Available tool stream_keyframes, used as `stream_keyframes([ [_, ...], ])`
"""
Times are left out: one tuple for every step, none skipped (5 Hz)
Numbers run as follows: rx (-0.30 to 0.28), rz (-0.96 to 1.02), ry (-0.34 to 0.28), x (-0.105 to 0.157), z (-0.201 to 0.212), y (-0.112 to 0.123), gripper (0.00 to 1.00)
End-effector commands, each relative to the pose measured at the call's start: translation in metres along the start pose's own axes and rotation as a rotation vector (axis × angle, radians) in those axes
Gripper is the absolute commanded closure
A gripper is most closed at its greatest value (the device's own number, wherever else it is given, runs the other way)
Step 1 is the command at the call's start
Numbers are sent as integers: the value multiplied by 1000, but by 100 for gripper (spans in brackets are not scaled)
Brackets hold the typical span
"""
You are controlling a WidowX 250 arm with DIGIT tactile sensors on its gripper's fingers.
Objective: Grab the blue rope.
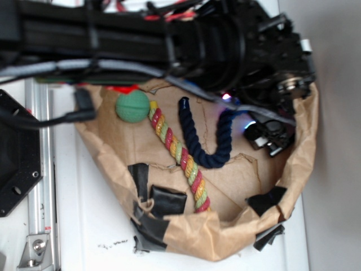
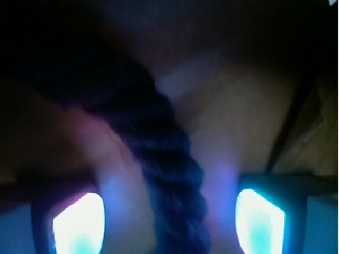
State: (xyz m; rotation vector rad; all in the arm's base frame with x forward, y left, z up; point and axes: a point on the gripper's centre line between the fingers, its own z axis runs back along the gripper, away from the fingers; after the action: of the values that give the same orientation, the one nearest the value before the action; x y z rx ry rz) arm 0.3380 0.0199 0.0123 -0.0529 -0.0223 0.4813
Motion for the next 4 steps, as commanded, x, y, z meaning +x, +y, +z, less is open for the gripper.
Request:
stream_keyframes([
  [-140,-297,39,-44,-12,-22,100],
  [-142,-331,57,-48,-14,-31,100],
  [-92,-346,65,-52,-16,-39,100],
  [-65,-346,82,-55,-25,-41,100],
])
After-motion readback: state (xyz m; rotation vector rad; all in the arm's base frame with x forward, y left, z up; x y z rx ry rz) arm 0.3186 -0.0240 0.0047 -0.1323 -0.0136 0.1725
